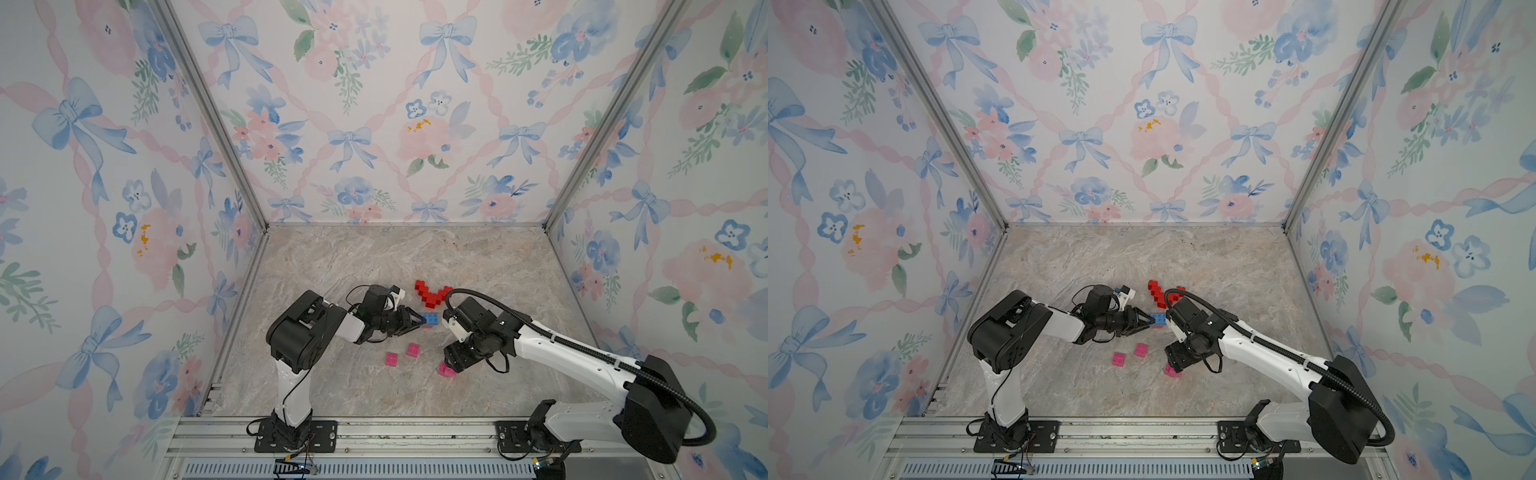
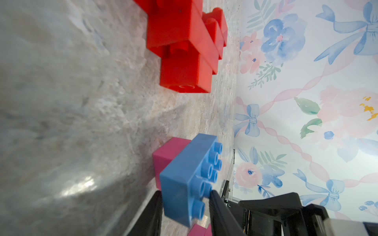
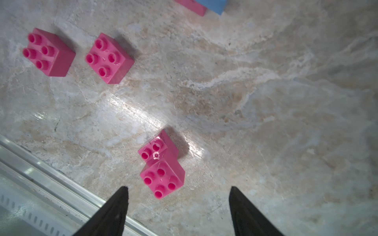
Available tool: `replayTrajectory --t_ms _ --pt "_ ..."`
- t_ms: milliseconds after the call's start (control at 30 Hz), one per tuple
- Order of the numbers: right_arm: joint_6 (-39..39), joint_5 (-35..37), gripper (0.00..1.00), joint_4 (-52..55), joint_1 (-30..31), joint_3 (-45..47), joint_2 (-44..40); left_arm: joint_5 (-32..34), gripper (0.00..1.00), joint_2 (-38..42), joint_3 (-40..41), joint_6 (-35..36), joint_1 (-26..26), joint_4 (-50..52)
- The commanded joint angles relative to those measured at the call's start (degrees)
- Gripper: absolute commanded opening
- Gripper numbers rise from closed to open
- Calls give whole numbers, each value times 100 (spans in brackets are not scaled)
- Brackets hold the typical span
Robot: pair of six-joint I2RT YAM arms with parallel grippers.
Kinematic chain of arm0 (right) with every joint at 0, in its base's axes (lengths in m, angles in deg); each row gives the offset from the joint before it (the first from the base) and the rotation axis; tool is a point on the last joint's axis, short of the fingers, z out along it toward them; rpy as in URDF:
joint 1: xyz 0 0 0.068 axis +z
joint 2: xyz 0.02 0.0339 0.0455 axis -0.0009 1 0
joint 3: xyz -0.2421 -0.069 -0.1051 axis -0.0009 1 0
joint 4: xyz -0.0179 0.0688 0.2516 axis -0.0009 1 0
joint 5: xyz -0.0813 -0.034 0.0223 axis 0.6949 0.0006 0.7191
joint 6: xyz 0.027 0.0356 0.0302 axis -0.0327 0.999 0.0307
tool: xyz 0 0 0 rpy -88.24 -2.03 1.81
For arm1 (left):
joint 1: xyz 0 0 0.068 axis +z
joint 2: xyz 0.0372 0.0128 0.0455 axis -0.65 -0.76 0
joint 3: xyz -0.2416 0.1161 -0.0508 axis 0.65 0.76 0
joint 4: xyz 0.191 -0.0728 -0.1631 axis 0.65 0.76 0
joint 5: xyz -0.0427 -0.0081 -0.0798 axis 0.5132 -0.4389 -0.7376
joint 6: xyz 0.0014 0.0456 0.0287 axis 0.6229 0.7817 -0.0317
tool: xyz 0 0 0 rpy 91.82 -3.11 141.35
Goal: Assemble the letter v with lego
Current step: Pick up the lego brick from the center of the board.
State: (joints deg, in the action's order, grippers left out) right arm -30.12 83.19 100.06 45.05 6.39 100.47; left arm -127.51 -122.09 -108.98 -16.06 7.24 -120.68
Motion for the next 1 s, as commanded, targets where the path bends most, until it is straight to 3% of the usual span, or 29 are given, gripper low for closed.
replayTrajectory --t_ms 0,200,467,633,967 --pt "-208 -15 78 84 299 -245 441 6 40 -81 116 110 51 150" --pt "297 -471 74 -280 555 -222 820 8 39 -101 83 102 43 148" --pt "1204 -530 70 -207 939 -85 821 -25 39 -102 87 98 43 146" --pt "1154 196 63 68 939 -124 953 -34 39 -141 70 115 43 150" --pt "1160 162 53 -389 1018 -28 1387 -39 38 -113 70 105 52 151"
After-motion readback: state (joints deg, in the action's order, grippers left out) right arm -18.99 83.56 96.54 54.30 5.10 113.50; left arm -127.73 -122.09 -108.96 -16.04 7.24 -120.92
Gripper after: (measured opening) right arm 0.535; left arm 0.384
